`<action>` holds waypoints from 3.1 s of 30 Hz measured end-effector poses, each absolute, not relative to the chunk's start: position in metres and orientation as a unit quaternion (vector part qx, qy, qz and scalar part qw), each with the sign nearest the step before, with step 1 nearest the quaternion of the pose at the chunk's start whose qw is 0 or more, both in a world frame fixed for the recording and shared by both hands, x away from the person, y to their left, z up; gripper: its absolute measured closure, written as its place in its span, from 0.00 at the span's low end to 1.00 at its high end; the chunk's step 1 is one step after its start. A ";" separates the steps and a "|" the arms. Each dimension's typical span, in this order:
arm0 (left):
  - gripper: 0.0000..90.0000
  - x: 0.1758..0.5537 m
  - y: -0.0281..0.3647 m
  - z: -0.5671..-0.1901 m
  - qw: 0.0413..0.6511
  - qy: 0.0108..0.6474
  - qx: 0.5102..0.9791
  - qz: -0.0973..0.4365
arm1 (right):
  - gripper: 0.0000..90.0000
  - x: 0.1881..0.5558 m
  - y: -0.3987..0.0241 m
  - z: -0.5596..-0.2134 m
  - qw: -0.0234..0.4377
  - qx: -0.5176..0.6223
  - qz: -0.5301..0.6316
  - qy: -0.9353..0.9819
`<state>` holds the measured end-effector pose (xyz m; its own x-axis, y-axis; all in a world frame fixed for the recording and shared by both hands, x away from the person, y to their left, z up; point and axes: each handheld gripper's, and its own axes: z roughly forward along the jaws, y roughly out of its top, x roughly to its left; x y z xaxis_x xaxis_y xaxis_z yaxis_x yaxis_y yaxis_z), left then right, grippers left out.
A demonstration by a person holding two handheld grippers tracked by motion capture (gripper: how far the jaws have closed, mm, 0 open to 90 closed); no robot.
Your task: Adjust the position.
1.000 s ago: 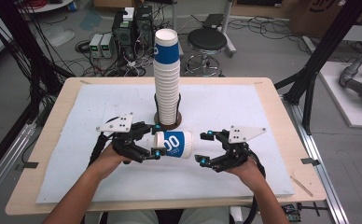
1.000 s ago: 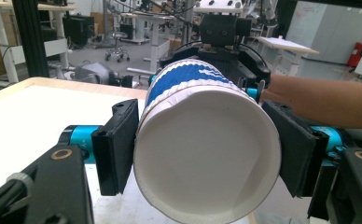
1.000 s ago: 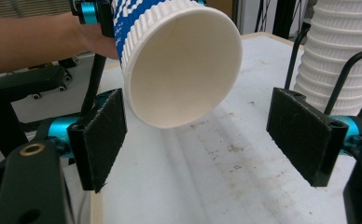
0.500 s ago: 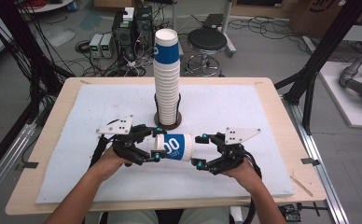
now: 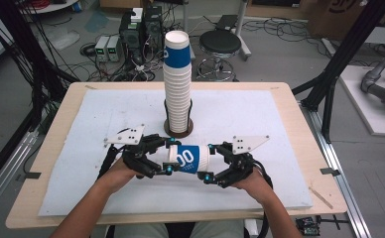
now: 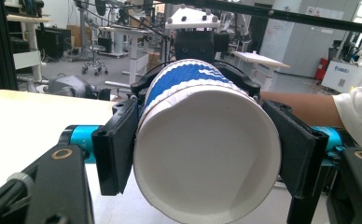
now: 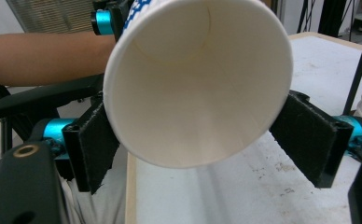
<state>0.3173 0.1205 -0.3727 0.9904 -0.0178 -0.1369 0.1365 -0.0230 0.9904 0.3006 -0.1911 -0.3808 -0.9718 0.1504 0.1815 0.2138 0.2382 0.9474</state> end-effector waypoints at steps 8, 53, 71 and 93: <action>0.35 0.317 0.121 -0.373 0.699 0.039 0.713 -0.052 | 0.30 0.302 -0.196 -0.379 0.032 -0.103 -0.615 -0.781; 0.17 0.316 0.119 -0.342 0.568 0.098 0.817 -0.008 | 0.35 0.317 -0.178 -0.314 -0.037 -0.053 -0.401 -0.914; 0.18 0.319 0.090 -0.342 0.496 0.064 0.866 -0.027 | 0.35 0.316 -0.154 -0.307 -0.041 -0.023 -0.312 -0.949; 0.32 0.322 0.073 -0.351 0.424 0.055 0.902 -0.055 | 0.35 0.311 -0.135 -0.310 -0.042 0.000 -0.238 -0.970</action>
